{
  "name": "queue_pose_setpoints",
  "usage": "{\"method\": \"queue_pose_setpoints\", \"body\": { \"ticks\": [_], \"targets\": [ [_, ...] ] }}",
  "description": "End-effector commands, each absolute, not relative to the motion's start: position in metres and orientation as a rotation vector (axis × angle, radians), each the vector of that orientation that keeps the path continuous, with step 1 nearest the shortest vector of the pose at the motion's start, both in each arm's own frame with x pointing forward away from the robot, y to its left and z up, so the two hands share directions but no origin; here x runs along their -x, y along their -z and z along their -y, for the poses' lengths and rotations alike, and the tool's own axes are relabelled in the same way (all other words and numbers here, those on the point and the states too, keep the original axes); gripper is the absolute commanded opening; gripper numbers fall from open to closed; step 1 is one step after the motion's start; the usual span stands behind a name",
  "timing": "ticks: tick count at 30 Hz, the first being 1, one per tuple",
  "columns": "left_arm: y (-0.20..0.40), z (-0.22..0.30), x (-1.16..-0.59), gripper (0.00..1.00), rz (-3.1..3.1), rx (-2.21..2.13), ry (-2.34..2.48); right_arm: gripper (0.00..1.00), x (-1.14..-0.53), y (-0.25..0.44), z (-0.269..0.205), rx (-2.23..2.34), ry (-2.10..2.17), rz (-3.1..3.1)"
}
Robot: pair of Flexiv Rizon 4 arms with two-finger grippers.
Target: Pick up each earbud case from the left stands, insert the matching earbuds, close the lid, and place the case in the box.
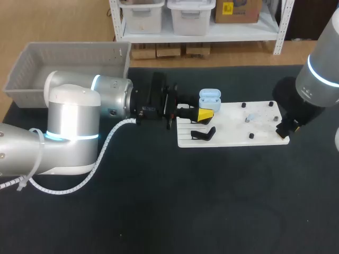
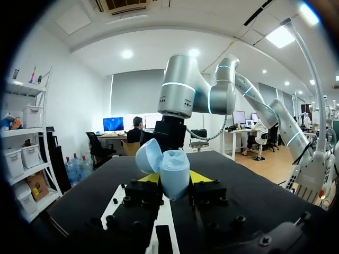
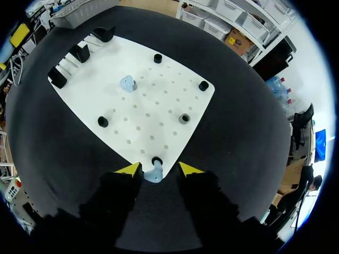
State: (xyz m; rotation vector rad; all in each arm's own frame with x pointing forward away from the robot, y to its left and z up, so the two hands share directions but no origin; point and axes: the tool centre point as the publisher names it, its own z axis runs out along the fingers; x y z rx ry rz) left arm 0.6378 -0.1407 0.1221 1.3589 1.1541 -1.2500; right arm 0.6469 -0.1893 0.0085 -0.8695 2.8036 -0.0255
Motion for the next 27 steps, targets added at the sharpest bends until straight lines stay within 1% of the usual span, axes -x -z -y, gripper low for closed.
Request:
{"method": "queue_pose_setpoints", "body": {
  "ticks": [1,3,6,13,14,15,16,27],
  "targets": [
    [-0.122,0.141,-0.636,0.0,-1.154,-1.354,1.243,0.4,-0.648,-0.008,0.189,0.87,0.025,-2.804],
    [-0.122,0.141,-0.636,0.0,-1.154,-1.354,1.243,0.38,-0.648,-0.008,0.189,0.871,0.025,-2.803],
    [-0.122,0.141,-0.636,0.0,-1.154,-1.354,1.243,0.24,-0.648,-0.008,0.189,0.873,0.026,-2.804],
    [-0.122,0.141,-0.636,0.0,-1.154,-1.354,1.243,0.2,-0.647,-0.007,0.187,0.876,0.022,-2.808],
    [-0.122,0.141,-0.636,0.0,-1.154,-1.354,1.243,0.15,-0.647,-0.007,0.187,0.876,0.023,-2.808],
    [-0.122,0.141,-0.636,0.0,-1.154,-1.354,1.243,0.05,-0.646,-0.007,0.187,0.878,0.024,-2.807],
    [-0.122,0.141,-0.636,0.0,-1.154,-1.354,1.243,0.0,-0.646,-0.008,0.186,0.878,0.024,-2.805],
    [-0.122,0.141,-0.636,0.0,-1.154,-1.354,1.243,0.0,-0.625,-0.039,0.175,0.892,0.05,-2.774]
  ]
}}
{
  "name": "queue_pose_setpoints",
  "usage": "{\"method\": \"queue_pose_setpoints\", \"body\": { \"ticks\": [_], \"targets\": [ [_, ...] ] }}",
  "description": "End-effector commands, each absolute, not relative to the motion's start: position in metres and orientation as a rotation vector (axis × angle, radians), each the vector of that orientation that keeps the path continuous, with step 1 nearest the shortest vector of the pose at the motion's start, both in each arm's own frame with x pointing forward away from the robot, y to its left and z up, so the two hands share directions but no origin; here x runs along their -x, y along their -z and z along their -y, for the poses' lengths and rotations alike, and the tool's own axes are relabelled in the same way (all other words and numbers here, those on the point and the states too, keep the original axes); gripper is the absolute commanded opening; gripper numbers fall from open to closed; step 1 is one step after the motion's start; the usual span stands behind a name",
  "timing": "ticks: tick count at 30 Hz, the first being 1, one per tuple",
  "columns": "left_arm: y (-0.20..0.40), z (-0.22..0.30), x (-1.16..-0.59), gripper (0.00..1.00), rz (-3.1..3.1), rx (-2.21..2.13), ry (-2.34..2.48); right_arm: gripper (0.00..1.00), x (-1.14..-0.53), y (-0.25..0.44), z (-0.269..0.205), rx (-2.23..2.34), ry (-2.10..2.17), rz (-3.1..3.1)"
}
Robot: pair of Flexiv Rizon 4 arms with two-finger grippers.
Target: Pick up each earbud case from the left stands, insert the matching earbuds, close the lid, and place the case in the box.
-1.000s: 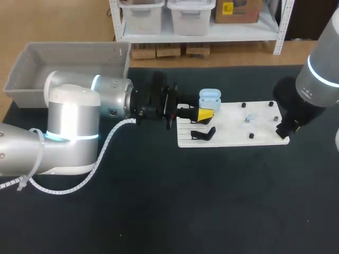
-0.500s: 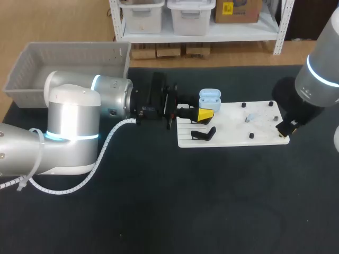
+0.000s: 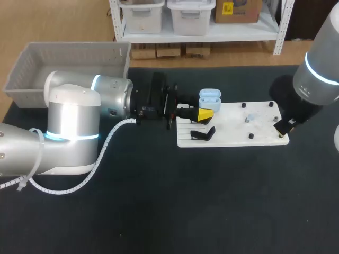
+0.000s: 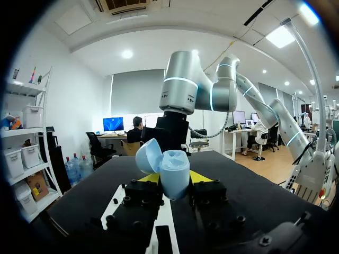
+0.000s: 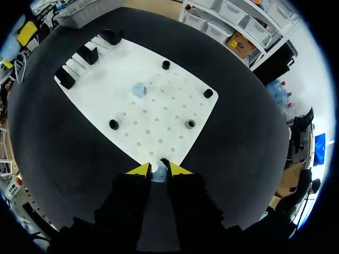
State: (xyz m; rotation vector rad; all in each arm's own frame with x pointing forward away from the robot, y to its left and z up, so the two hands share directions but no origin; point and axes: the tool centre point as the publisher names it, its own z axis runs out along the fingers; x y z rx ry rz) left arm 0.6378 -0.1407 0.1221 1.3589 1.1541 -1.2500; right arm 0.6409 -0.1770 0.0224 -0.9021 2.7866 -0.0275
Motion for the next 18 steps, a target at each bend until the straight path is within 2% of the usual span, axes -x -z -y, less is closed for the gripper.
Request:
{"method": "queue_pose_setpoints", "body": {
  "ticks": [1,9,18],
  "targets": [
    [-0.122,0.141,-0.636,0.0,-1.154,-1.354,1.243,0.0,-0.622,-0.043,0.174,0.89,0.06,-2.771],
    [-0.122,0.141,-0.636,0.0,-1.154,-1.354,1.243,0.0,-0.605,-0.085,0.155,0.806,0.175,-2.782],
    [-0.122,0.141,-0.636,0.0,-1.154,-1.354,1.243,0.0,-0.586,-0.149,0.102,0.348,0.195,-2.936]
  ]
}}
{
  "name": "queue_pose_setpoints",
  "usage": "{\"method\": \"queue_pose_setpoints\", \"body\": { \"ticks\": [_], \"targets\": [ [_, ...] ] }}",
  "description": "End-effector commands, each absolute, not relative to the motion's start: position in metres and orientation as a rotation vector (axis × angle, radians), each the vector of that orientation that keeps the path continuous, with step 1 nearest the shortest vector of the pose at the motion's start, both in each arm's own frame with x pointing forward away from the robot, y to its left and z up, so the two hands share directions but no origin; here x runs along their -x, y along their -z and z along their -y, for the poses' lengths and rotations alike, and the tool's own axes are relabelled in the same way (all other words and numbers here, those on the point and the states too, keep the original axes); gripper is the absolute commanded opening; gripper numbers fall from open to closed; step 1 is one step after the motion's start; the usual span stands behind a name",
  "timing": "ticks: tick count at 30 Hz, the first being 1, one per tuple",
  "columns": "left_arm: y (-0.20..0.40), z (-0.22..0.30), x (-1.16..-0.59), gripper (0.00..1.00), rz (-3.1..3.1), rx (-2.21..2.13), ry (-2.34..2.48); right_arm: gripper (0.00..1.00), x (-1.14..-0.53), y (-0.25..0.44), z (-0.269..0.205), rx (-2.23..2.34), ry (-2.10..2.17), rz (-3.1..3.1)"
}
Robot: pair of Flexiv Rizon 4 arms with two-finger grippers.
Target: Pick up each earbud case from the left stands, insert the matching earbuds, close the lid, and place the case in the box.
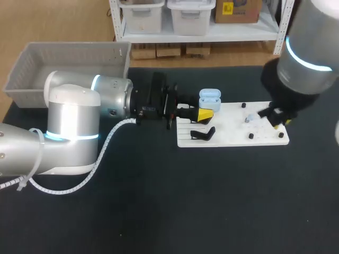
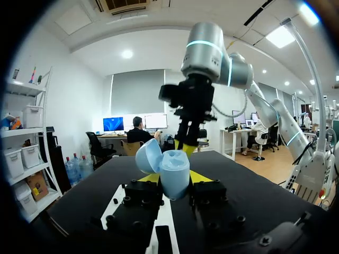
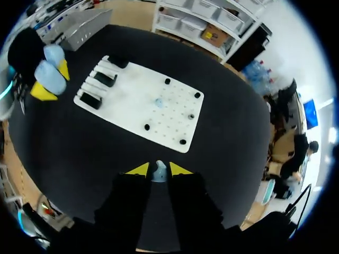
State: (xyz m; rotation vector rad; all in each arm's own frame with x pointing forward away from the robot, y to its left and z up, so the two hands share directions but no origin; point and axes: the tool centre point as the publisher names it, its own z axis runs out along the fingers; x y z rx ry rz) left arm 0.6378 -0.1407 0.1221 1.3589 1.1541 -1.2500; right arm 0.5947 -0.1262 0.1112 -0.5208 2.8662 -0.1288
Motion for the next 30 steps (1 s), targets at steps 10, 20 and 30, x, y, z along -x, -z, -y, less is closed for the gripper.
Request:
{"method": "queue_pose_setpoints", "body": {
  "ticks": [10,20,30],
  "targets": [
    [-0.122,0.141,-0.636,0.0,-1.154,-1.354,1.243,0.0,-0.571,-0.158,0.061,0.074,0.238,-3.002],
    [-0.122,0.141,-0.636,0.0,-1.154,-1.354,1.243,0.0,-0.567,-0.157,0.058,0.048,0.176,-2.987],
    [-0.122,0.141,-0.636,0.0,-1.154,-1.354,1.243,0.0,-0.57,-0.159,0.054,0.026,0.183,-2.986]
  ]
}}
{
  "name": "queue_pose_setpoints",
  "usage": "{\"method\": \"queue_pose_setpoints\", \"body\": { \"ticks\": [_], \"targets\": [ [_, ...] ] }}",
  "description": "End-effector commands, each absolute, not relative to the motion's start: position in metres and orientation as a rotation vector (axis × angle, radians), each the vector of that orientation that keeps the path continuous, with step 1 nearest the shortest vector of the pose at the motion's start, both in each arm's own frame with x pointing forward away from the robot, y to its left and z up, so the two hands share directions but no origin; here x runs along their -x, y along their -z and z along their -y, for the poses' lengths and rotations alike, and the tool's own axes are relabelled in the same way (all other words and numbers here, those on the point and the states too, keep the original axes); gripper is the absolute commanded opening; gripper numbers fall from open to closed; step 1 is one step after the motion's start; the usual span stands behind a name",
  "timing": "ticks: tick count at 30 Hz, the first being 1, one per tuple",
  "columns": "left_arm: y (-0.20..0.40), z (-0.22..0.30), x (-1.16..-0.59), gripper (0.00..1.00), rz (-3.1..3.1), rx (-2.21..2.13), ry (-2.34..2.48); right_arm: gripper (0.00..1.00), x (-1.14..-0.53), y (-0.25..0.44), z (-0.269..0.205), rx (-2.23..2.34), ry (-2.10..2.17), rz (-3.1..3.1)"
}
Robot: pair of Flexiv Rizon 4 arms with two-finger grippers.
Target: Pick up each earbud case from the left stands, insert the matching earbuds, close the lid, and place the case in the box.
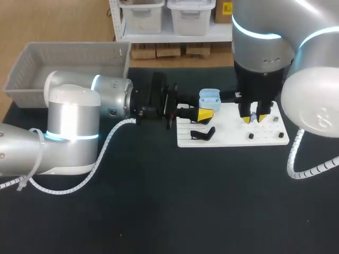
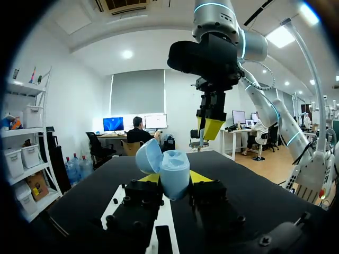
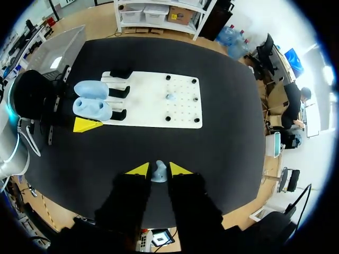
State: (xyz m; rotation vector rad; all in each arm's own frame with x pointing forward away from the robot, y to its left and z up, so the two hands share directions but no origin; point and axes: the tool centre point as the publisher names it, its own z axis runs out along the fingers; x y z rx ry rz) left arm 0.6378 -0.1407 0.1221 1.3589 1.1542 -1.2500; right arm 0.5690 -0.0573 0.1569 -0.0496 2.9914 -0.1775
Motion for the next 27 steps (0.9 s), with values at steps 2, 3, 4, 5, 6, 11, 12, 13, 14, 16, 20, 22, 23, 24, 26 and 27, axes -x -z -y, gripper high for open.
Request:
{"method": "queue_pose_setpoints", "body": {
  "ticks": [2,3,4,5,6,11,12,13,14,16,20,22,23,24,26,27],
  "targets": [
    [-0.122,0.141,-0.636,0.0,-1.154,-1.354,1.243,0.0,-0.577,-0.162,0.045,-0.029,0.21,-2.984],
    [-0.122,0.141,-0.636,0.0,-1.154,-1.354,1.243,0.0,-0.581,-0.164,0.042,-0.092,0.23,-2.988],
    [-0.122,0.141,-0.636,0.0,-1.154,-1.354,1.243,0.0,-0.588,-0.167,0.04,-0.182,0.199,-3.001],
    [-0.122,0.141,-0.636,0.0,-1.154,-1.354,1.243,0.0,-0.59,-0.168,0.04,-0.219,0.18,-3.004],
    [-0.122,0.141,-0.636,0.0,-1.154,-1.354,1.243,0.0,-0.595,-0.17,0.039,-0.299,0.183,-2.996],
    [-0.122,0.141,-0.636,0.0,-1.154,-1.354,1.243,0.0,-0.608,-0.168,0.033,-0.493,0.105,-3.018],
    [-0.122,0.141,-0.636,0.0,-1.154,-1.354,1.243,0.0,-0.609,-0.167,0.032,-0.519,0.124,-3.013],
    [-0.122,0.141,-0.636,0.0,-1.154,-1.354,1.243,0.0,-0.609,-0.166,0.032,-0.537,0.135,-3.008],
    [-0.121,0.142,-0.634,0.0,-1.151,-1.358,1.242,0.0,-0.61,-0.165,0.031,-0.55,0.111,-3.017],
    [-0.119,0.147,-0.629,0.0,-1.141,-1.367,1.234,0.0,-0.611,-0.164,0.03,-0.577,0.121,-3.021],
    [-0.118,0.15,-0.624,0.0,-1.117,-1.364,1.221,0.0,-0.611,-0.164,0.03,-0.606,0.107,-3.01],
    [-0.117,0.15,-0.623,0.0,-1.112,-1.353,1.222,0.0,-0.611,-0.164,0.03,-0.613,0.092,-3.019],
    [-0.116,0.15,-0.623,0.0,-1.11,-1.348,1.22,0.0,-0.611,-0.165,0.029,-0.619,0.086,-3.019],
    [-0.116,0.15,-0.623,0.0,-1.106,-1.344,1.218,0.0,-0.611,-0.165,0.029,-0.623,0.078,-3.019],
    [-0.116,0.149,-0.623,0.0,-1.101,-1.343,1.202,0.0,-0.611,-0.165,0.027,-0.632,0.069,-3.019],
    [-0.116,0.149,-0.623,0.0,-1.1,-1.343,1.202,0.0,-0.612,-0.165,0.026,-0.631,0.062,-3.02]
  ]
}}
